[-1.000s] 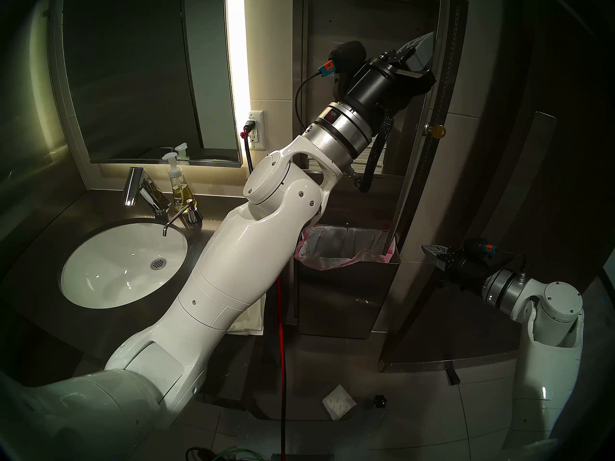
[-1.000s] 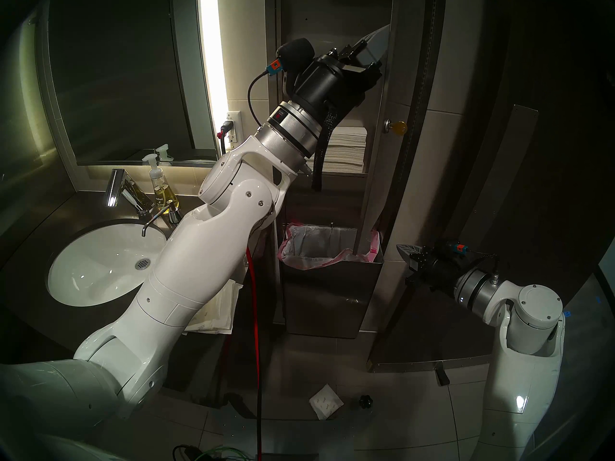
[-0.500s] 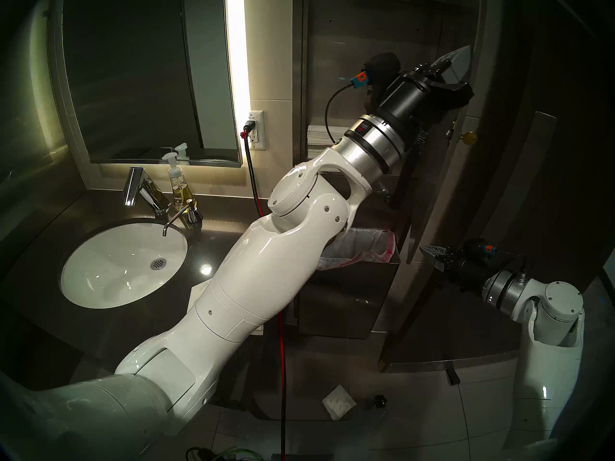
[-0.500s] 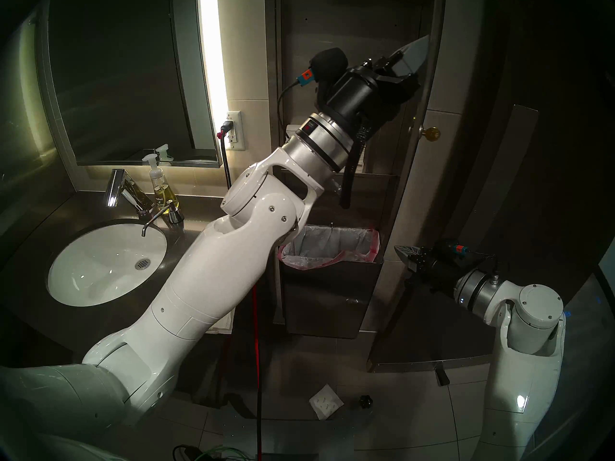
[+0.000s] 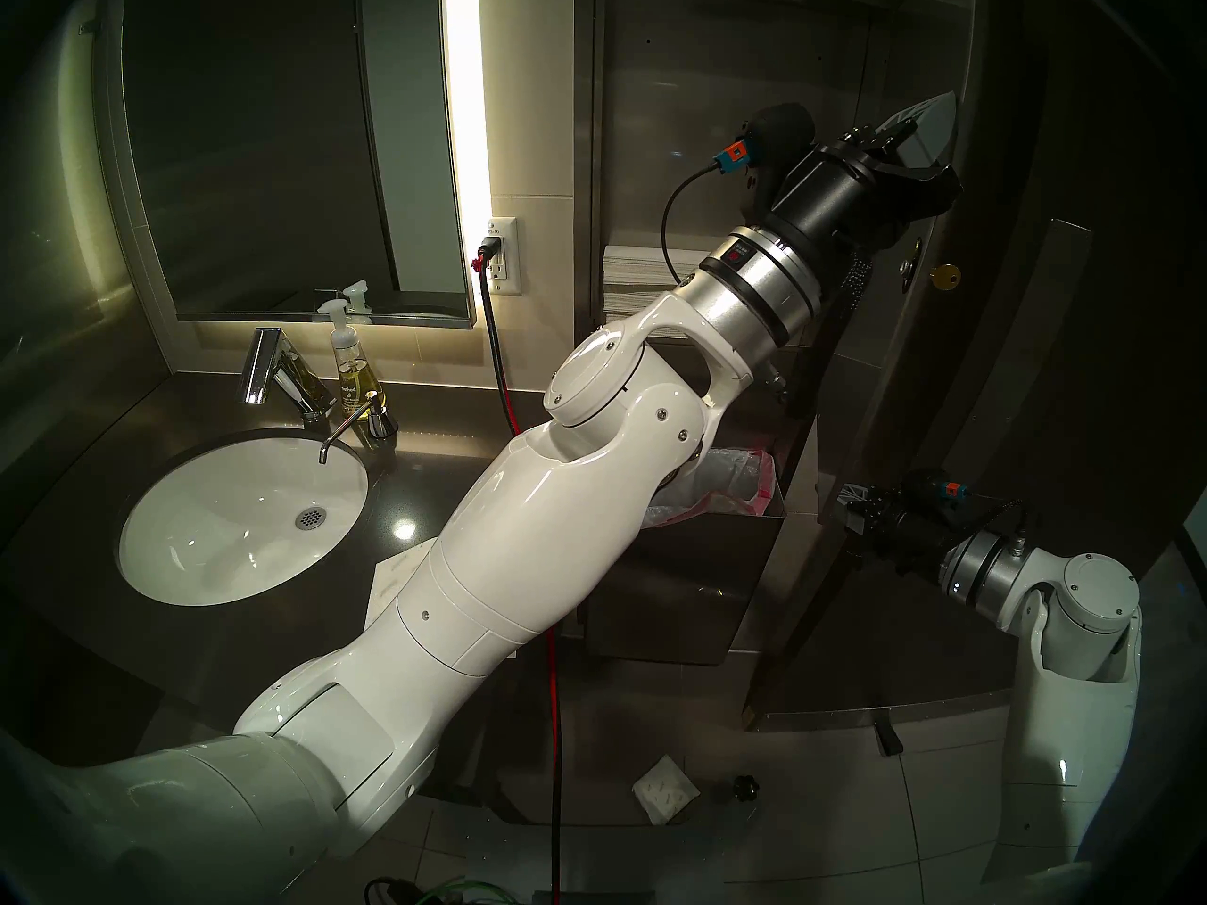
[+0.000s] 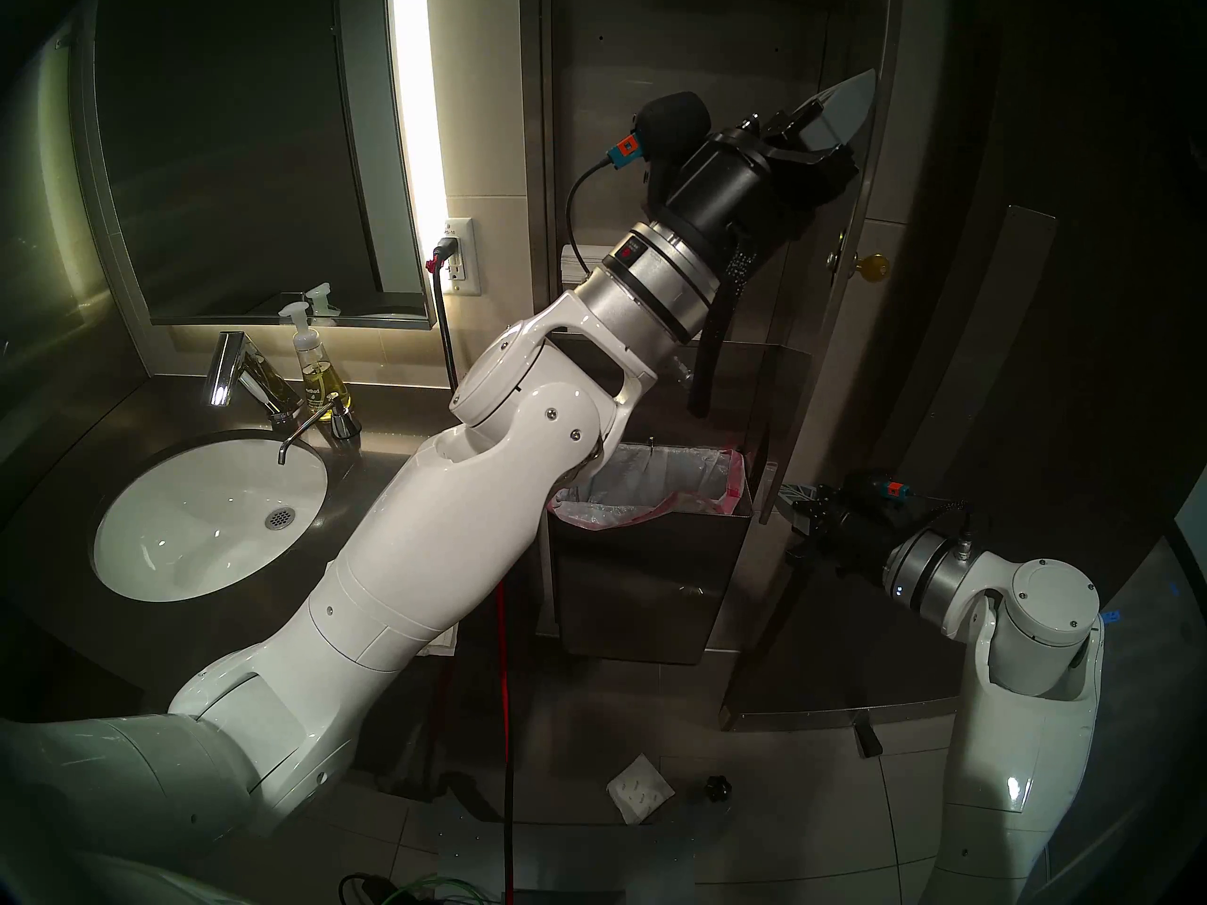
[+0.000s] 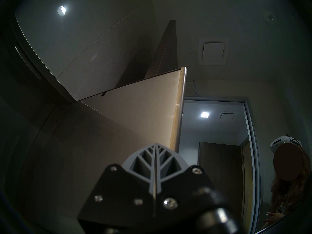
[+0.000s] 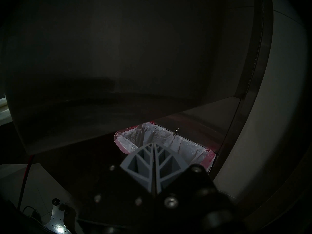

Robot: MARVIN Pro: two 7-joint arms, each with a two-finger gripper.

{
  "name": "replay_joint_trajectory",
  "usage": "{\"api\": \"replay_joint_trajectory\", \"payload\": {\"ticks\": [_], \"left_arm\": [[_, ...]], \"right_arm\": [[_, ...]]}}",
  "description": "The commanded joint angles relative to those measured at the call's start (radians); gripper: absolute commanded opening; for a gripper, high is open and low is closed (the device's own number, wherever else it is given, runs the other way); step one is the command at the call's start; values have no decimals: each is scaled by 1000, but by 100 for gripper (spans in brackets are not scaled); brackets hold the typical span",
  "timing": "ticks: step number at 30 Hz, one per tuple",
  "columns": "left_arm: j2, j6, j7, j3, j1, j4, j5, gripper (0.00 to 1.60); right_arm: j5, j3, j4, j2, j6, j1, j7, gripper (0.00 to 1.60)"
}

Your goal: Twist key and open towel dispenser

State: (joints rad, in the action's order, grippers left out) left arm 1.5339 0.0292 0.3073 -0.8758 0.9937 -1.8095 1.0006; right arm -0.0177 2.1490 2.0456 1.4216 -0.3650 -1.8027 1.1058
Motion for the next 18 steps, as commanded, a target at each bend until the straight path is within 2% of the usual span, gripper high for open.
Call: {"api": "replay_joint_trajectory", "payload": {"ticks": [1, 18], "left_arm": [[2, 5, -12, -11, -8, -8, -7, 0], [-42, -6, -32, -23, 3, -30, -18, 0]], "right_arm": [[2, 1, 11, -2, -6, 2, 2, 0], [-1, -31, 4, 0, -8, 16, -2, 0]]}}
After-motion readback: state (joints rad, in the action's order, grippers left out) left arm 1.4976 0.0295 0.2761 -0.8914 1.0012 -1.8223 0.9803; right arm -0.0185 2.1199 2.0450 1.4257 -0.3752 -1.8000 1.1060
